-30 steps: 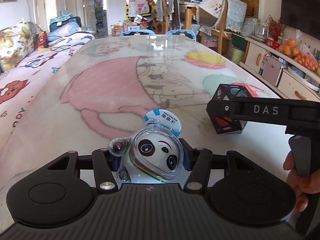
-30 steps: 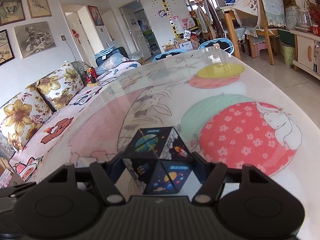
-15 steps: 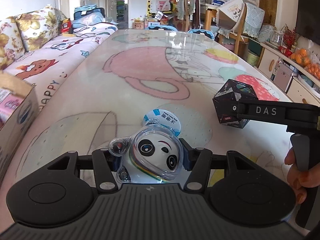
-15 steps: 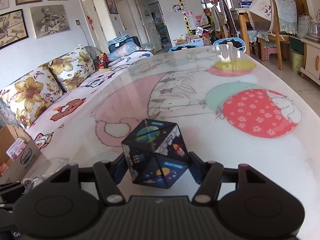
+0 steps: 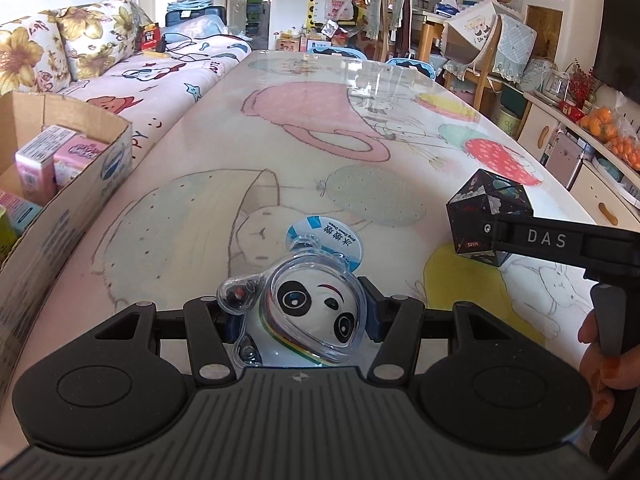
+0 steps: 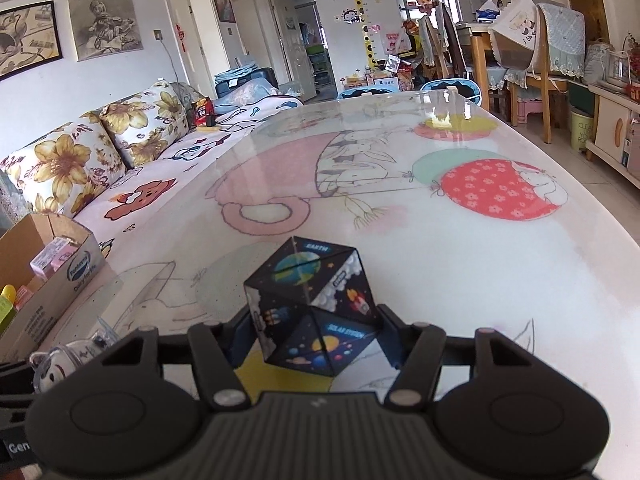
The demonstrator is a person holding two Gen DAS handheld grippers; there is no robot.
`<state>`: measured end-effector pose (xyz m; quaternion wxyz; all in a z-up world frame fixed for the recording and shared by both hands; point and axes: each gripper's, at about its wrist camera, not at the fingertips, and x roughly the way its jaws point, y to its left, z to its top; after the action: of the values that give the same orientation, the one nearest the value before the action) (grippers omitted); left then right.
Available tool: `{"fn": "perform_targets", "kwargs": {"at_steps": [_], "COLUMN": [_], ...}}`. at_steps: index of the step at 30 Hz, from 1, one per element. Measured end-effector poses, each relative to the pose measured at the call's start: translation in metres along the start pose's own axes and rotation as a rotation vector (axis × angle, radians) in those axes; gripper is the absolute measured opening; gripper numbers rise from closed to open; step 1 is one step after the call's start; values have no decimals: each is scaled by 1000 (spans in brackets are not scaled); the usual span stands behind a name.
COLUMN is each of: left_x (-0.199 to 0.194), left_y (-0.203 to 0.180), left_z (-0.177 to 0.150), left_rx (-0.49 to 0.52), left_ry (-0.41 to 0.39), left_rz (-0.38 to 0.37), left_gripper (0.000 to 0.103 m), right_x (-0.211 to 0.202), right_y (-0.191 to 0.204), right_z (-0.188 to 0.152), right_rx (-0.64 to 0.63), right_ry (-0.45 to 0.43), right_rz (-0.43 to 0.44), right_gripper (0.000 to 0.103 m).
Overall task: Organize rigid objects
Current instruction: 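Carry the panda robot with the left tool while the right tool carries the cube to the cardboard box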
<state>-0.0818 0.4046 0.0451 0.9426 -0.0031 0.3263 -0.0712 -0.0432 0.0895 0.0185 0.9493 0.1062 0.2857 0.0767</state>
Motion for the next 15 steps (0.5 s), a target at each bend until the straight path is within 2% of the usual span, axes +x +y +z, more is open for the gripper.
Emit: {"fn": "perform_targets", "kwargs": {"at_steps": [6, 15], "left_x": [-4, 10], "left_y": [5, 18], "left_z": [-3, 13], "left_rx": [-20, -74], "left_ry": [1, 34], "left_rz": [-1, 14], "left_gripper": [68, 68], "right_x": [-21, -44], "right_y": [15, 38], "right_z": [-15, -29], "right_rx": [-14, -76], "right_ry": [13, 21], "right_rz": [-22, -36], "right_gripper": [61, 61]}}
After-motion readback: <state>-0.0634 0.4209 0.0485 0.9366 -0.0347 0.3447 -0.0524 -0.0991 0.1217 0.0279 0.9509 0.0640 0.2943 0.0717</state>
